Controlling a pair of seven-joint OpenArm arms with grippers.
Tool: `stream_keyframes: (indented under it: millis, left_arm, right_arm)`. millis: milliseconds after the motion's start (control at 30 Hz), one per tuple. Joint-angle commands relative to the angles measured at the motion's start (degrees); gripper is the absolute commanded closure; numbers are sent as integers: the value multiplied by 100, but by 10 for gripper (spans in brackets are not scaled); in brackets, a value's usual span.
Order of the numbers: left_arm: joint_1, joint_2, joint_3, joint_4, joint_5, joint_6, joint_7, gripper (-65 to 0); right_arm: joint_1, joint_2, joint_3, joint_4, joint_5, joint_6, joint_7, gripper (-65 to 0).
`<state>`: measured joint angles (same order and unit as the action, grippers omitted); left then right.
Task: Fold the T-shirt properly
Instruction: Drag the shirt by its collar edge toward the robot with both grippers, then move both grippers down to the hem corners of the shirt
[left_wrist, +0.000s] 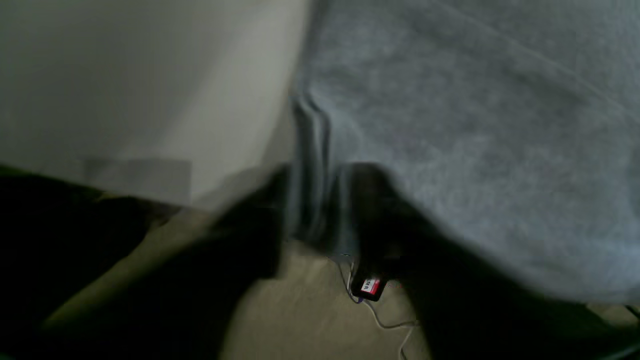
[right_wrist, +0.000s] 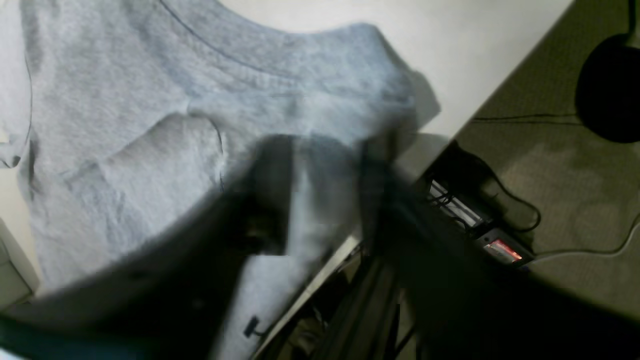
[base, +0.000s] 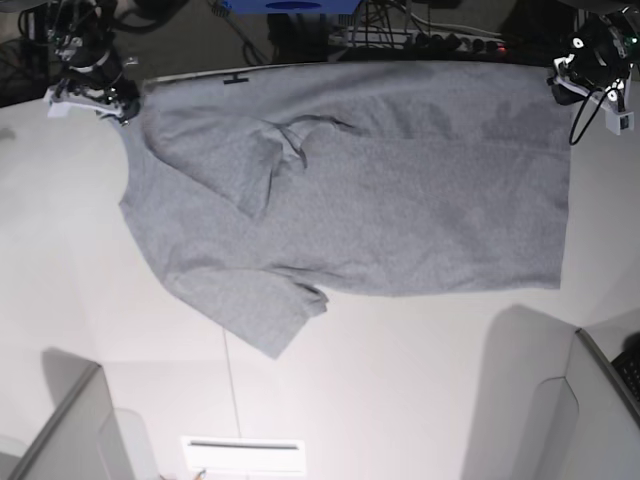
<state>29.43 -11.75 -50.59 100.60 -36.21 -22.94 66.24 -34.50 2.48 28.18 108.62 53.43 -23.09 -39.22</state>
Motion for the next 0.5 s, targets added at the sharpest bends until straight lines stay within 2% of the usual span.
stream_keyframes:
  millis: [0,33,67,133,233,367,467]
  left_arm:
    - [24,-96,-115,81,-59,-31,-70,-360]
    - [24,-78,-220,81,-59,-31,-70,-415]
    - [15,-78,-335,90,-67,-31,-70,-453]
    - [-11,-87,-625,90,-76,-31,-70,-505]
    - [-38,-104,-1047,143,-76,-31,-70,-512]
    - [-161,-201,-1407,512,-85,-31,-70,-512]
    - [-477,-175,-1390,732,-85,-31,-70,-510]
  right_arm:
    - [-36,20,52,114,7,45,67,-357]
    - [-44,20,52,114,-2,45,76,-405]
    - [-53,20,61,114,-2,45,85,-420]
    - [-80,20,113,149,-2,45,111,-402]
    - [-97,2,412,334,-11,45,146,-368]
    - [17,38,650,589,-2,72,164,-365]
    - [395,46,641,571,-11,476,120,-363]
